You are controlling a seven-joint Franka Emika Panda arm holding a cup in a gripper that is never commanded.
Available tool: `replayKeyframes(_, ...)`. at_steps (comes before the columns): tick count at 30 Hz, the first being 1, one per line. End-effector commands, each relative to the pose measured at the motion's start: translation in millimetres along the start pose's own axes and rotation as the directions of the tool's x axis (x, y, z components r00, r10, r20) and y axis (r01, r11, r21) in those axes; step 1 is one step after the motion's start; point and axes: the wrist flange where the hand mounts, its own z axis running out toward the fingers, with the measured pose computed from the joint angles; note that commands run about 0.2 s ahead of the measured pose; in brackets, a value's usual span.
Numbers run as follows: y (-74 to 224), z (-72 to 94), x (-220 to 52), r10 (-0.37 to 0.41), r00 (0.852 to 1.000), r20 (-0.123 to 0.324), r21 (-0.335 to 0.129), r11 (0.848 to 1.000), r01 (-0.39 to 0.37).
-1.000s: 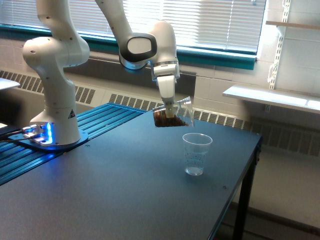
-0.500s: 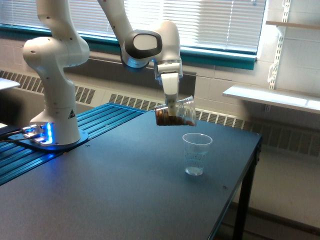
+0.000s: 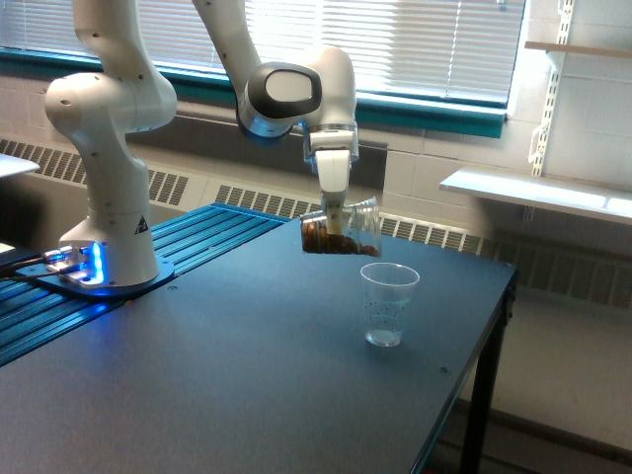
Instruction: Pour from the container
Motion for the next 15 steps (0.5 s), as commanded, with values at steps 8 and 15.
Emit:
replayKeyframes(8,-14.3,-5.7,4.8,-0.029,0.999,-0.014,-0.021,0.999,0.029)
replayKeyframes(15,-16.3,-8.0,6.8,-0.044,0.999,-0.019,-0.043,0.998,0.043)
